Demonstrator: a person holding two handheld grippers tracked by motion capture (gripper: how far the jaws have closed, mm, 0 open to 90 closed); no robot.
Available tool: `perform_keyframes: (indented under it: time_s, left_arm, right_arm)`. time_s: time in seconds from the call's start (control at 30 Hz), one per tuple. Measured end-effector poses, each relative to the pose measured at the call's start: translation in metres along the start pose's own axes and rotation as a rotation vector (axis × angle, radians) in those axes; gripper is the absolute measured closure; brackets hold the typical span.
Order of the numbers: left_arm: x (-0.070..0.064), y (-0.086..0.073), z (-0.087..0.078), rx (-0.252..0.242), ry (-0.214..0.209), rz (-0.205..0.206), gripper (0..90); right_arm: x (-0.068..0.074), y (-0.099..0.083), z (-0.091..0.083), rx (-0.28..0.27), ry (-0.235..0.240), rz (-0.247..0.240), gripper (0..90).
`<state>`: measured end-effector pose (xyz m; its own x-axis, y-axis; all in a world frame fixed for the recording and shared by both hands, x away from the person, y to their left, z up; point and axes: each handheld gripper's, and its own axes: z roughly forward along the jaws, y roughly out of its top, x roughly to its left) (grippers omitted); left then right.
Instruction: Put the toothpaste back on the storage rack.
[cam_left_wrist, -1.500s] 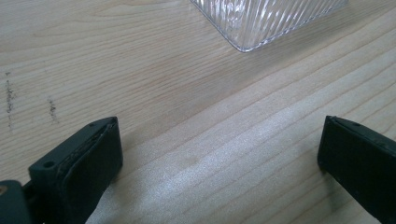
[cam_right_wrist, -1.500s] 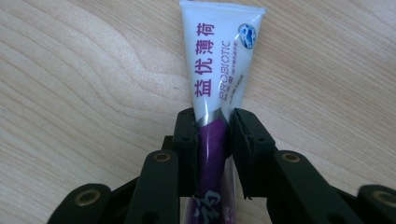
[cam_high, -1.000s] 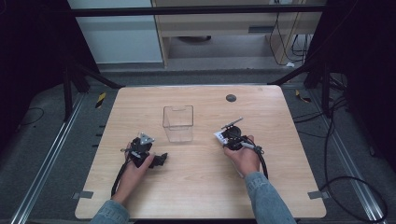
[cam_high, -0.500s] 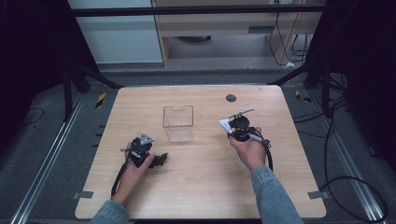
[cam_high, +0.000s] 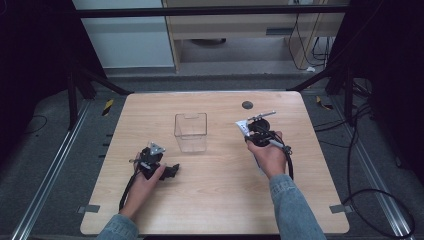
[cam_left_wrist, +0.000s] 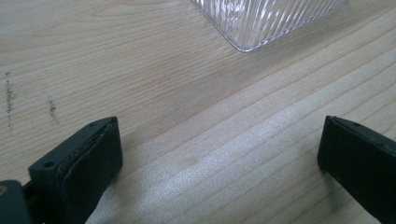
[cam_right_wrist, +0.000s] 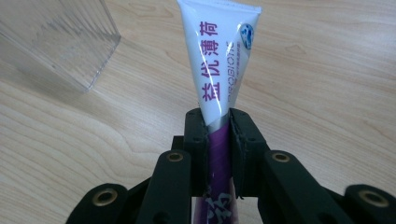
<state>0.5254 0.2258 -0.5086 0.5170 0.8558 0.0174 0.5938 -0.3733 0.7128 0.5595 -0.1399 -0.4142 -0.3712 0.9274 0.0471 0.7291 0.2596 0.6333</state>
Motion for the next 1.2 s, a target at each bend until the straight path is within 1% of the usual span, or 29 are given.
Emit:
perform_keyframes:
  time_s: [0.37,0.57,0.63,0.77,0.9,1.2]
  left_arm:
    - [0.0,0.0,0.0,0.0,0.0,0.0,0.0]
    - [0.0,0.0,0.0,0.0,0.0,0.0,0.0]
    - [0.0,0.0,0.0,0.0,0.001,0.001,0.0]
    - [0.0,0.0,0.0,0.0,0.0,0.001,0.0]
    - [0.0,0.0,0.0,0.0,0.0,-0.002,0.0]
    - [0.0,0.0,0.0,0.0,0.0,0.0,0.0]
  right_arm:
    - [0.002,0.005,-0.007,-0.063,-0.007,0.002,78.3]
    - [0.001,0.008,-0.011,-0.113,-0.025,0.014,78.4]
    - [0.001,0.008,-0.012,-0.116,-0.028,0.013,78.3]
    - [0.001,0.01,-0.015,-0.146,-0.026,0.014,78.3]
    - [0.003,0.013,-0.019,-0.163,-0.023,0.012,78.4]
    - [0.009,0.021,-0.024,-0.186,-0.008,0.002,78.4]
